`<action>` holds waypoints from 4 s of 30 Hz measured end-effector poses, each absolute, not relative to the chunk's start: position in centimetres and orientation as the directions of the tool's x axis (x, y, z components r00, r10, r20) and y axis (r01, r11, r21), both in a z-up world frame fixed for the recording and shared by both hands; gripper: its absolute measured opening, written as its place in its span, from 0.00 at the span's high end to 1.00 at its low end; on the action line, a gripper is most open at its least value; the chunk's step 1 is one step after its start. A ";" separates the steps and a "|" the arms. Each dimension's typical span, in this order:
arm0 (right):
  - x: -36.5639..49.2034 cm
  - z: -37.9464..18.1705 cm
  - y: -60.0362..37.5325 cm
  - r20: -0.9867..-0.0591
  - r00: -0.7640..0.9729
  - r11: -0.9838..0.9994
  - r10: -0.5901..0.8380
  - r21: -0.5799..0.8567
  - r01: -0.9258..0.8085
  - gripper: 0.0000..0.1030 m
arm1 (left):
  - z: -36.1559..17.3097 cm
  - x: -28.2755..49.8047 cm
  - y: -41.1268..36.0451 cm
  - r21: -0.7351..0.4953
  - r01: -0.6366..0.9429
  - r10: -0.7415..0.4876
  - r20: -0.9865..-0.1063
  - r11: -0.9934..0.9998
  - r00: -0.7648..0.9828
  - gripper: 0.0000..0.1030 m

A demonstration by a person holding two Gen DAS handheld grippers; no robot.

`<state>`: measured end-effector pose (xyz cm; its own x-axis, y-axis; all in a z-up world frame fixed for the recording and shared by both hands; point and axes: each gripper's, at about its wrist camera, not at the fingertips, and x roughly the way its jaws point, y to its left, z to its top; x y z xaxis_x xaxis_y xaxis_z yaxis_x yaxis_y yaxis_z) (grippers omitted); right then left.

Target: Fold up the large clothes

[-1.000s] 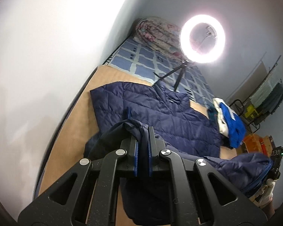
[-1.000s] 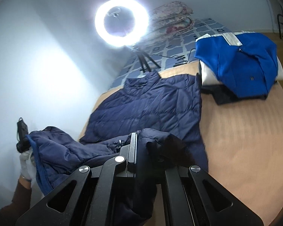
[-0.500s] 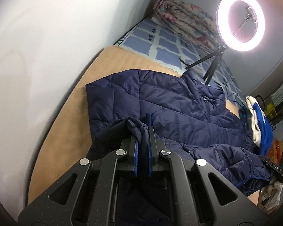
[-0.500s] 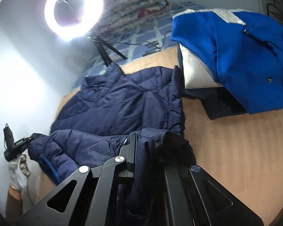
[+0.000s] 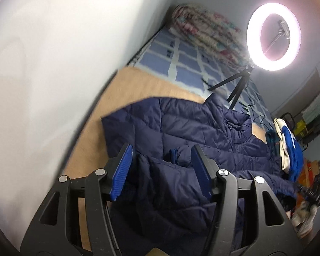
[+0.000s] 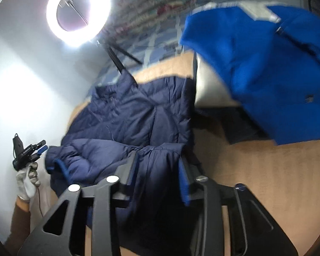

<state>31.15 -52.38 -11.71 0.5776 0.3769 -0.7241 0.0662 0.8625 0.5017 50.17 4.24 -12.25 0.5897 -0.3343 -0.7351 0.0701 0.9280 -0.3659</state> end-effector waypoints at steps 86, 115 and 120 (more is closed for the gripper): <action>43.8 -13.9 -43.2 -0.778 0.626 0.993 -0.058 -0.111 -0.047 0.97 | -16.7 59.5 -3.5 0.007 0.209 -0.136 -0.736 0.978 0.663 0.97; 45.3 -12.7 -42.9 -0.765 0.640 0.997 -0.066 -0.073 0.016 0.85 | -14.6 61.5 -11.9 0.018 0.248 -0.167 -0.689 0.969 0.705 0.81; 39.9 -11.9 -41.7 -0.773 0.634 0.999 0.037 0.016 -0.039 0.85 | -15.1 59.5 -19.1 0.022 0.378 -0.253 -0.706 0.926 0.661 0.81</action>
<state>39.87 -41.69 -11.90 0.6339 0.0366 -0.7725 -0.0386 0.9991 0.0157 59.52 -19.11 -15.06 0.6612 -0.2533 -0.7061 0.3781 0.9255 0.0220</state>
